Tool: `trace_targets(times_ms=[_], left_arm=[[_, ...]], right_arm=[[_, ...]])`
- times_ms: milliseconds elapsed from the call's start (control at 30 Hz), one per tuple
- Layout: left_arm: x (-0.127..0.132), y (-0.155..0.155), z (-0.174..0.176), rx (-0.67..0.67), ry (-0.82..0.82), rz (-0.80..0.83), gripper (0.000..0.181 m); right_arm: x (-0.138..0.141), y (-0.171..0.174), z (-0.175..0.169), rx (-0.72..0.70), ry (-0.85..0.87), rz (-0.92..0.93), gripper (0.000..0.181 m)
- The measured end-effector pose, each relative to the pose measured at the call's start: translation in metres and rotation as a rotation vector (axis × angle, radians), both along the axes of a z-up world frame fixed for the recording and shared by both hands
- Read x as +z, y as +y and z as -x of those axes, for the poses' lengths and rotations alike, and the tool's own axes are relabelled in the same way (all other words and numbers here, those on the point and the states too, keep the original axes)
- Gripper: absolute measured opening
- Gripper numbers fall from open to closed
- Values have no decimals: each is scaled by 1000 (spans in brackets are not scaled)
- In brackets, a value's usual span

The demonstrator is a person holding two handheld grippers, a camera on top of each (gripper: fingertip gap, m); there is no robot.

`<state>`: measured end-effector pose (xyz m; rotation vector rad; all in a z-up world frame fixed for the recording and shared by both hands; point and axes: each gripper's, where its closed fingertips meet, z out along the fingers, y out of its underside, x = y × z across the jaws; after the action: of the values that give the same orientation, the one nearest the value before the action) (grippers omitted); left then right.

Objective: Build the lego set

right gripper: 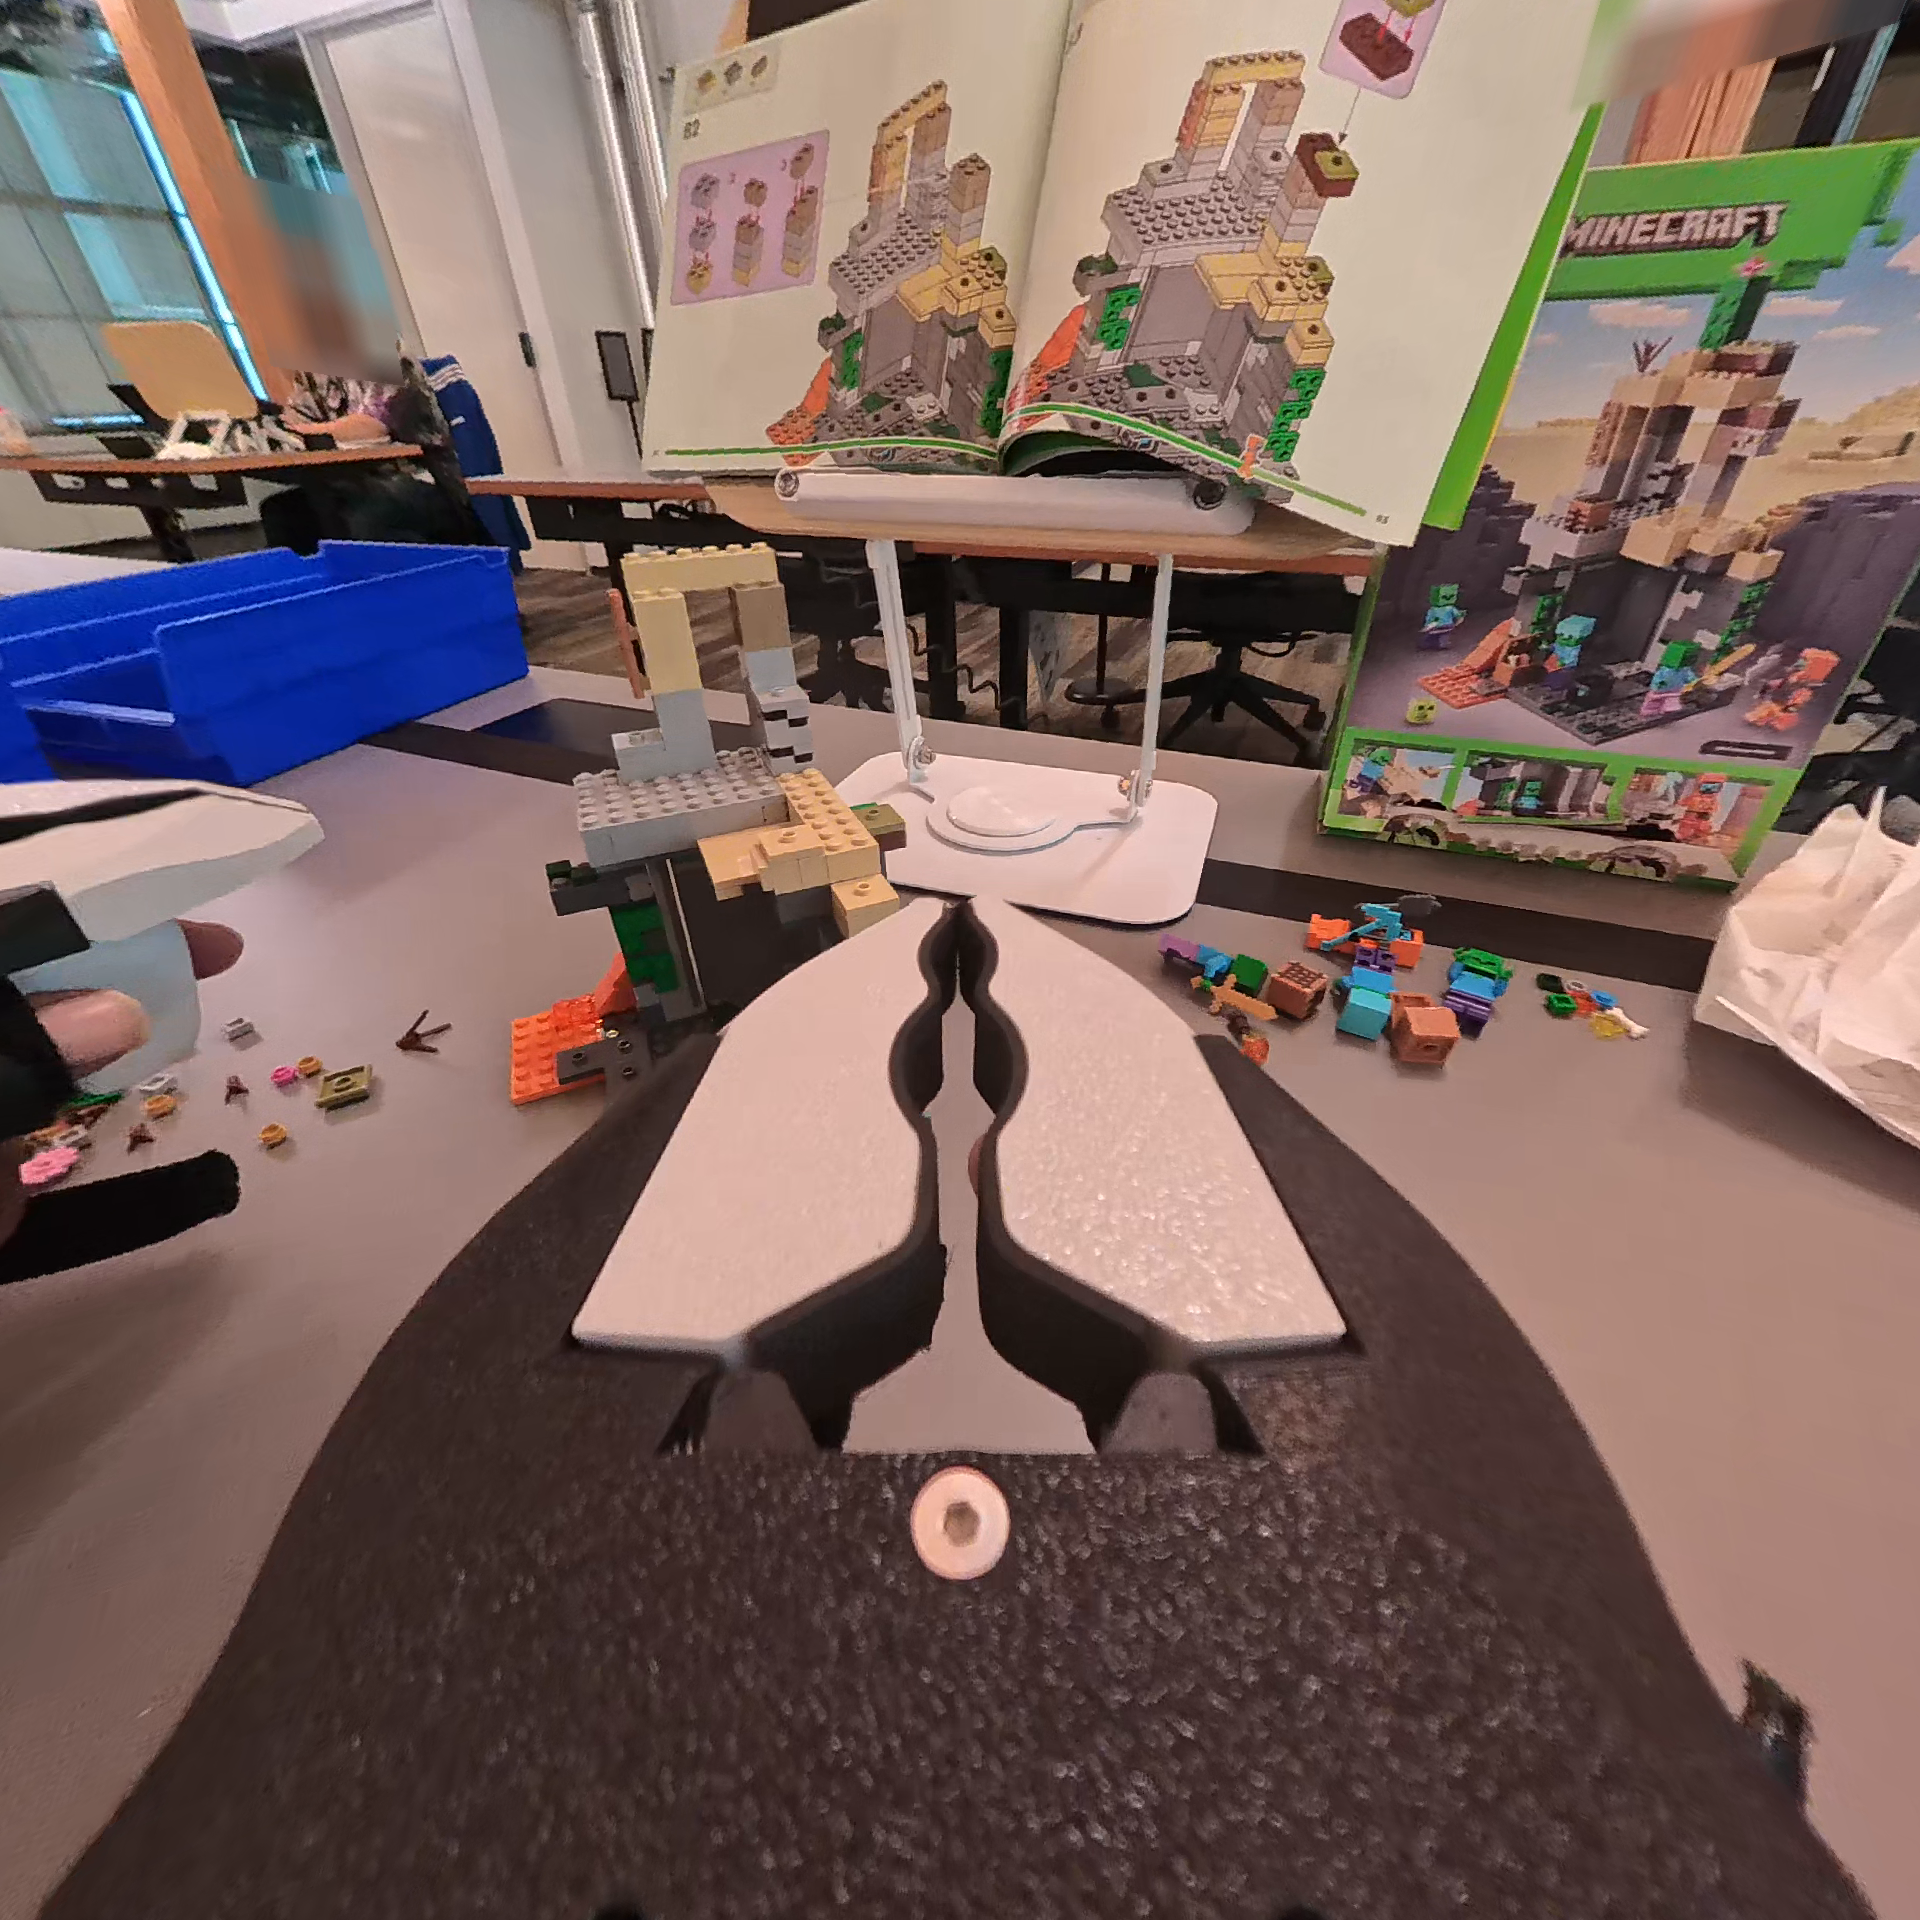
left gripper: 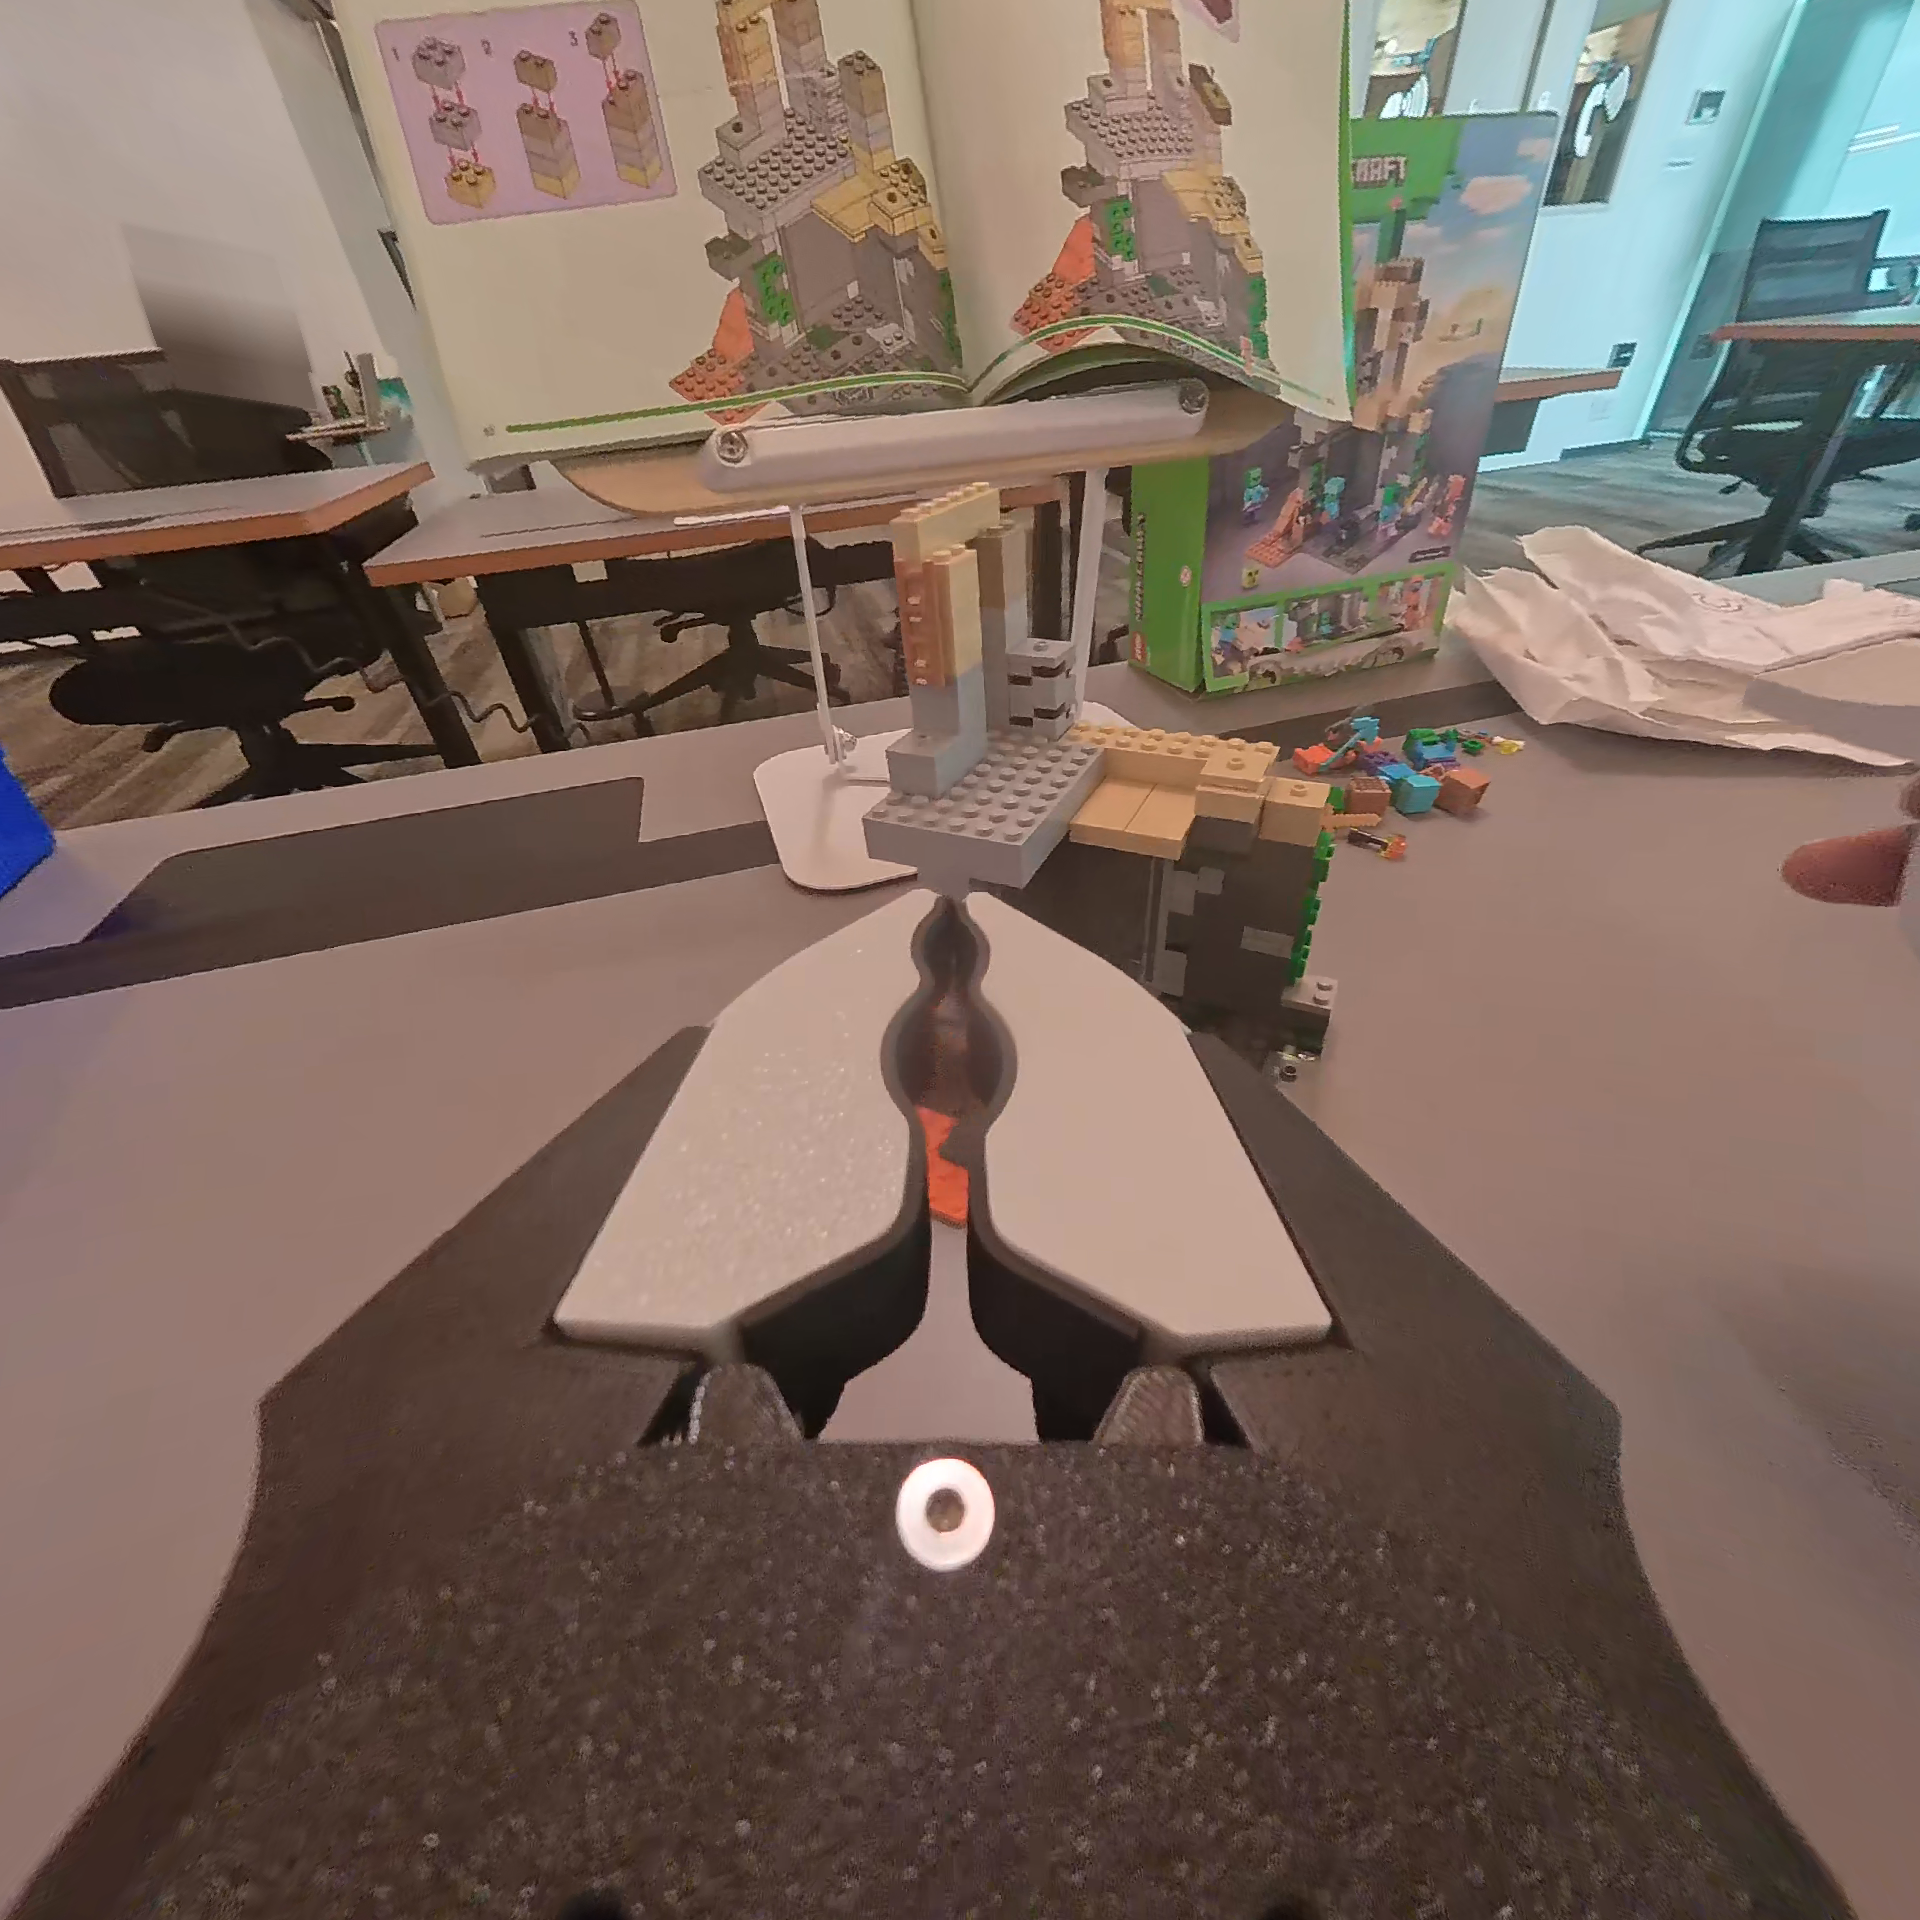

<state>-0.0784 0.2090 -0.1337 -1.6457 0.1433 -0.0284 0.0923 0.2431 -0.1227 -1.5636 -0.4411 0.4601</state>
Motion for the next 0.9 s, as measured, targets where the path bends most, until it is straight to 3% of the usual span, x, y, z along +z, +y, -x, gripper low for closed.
trace_targets(times_ms=[233, 400, 700, 900], left_arm=[[23, 3, -3, -28, -14, -44, 0], [55, 18, 4, -82, -73, -76, 0], [123, 94, 49, -10, -19, -133, 0], [173, 146, 73, 33, 33, -153, 0]], right_arm=[[2, 1, 10, 49, 39, 18, 0], [22, 10, 14, 107, 45, -26, 0], [92, 66, 22, 79, 141, -85, 0], [138, 93, 56, 114, 123, -164, 0]])
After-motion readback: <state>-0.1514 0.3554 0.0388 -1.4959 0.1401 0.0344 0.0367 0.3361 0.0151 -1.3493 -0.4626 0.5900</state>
